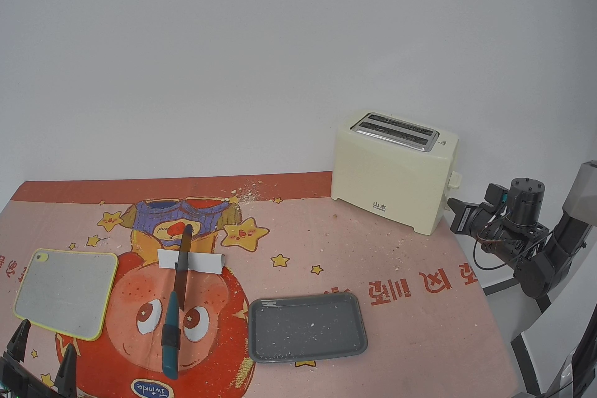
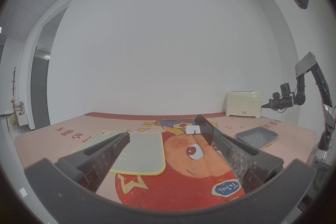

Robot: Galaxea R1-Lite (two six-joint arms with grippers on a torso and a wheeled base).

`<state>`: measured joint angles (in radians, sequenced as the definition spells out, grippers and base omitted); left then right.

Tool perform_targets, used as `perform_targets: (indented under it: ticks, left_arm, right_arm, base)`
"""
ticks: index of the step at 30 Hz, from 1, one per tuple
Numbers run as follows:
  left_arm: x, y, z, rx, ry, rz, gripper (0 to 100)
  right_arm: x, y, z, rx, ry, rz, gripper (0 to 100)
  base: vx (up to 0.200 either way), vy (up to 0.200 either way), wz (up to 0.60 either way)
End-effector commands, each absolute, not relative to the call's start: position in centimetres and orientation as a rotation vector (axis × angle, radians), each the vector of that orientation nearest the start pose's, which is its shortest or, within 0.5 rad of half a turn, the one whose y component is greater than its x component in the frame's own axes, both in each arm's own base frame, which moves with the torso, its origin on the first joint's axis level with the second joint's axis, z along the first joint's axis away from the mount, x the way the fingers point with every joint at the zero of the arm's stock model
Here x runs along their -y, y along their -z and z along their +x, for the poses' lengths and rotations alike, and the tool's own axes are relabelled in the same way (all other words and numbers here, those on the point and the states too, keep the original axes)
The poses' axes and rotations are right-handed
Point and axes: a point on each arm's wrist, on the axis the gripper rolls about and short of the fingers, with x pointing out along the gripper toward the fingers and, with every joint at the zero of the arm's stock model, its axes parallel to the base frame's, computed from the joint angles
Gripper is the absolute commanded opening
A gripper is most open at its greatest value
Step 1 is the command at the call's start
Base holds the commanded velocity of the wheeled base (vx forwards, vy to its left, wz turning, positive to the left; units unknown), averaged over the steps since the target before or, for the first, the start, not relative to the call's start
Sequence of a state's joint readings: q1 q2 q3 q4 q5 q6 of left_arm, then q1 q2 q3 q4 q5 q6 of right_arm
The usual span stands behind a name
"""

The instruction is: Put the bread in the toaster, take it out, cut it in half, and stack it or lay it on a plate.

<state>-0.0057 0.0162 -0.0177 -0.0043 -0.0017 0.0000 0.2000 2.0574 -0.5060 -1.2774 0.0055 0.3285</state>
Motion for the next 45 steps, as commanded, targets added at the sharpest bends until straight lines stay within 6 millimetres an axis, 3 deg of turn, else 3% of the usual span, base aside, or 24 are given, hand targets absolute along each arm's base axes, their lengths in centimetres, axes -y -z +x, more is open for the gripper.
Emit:
perform_targets:
  ticks: [1,8,26,45]
  left_arm:
    - [0.0,-7.6,-2.2,-0.006,0.008,0.0,100]
    - [0.0,-7.6,-2.2,-0.006,0.008,0.0,100]
    - [0.0,-7.6,-2.2,-0.008,0.008,0.0,100]
    - [0.0,-7.6,-2.2,-0.008,0.008,0.0,100]
  right_arm:
    - [-6.2,-6.5,31.2,-0.299,-0.155,0.306,0]
    - [-6.2,-6.1,30.9,-0.381,-0.142,0.3,0]
    - [-6.4,-6.4,31.2,-0.366,-0.146,0.324,0]
    - [-6.3,-5.4,31.5,-0.395,-0.135,0.323,0]
  base:
    - [0.0,0.0,0.0]
    - [0.0,0.0,0.0]
    - [0.0,0.0,0.0]
    - [0.0,0.0,0.0]
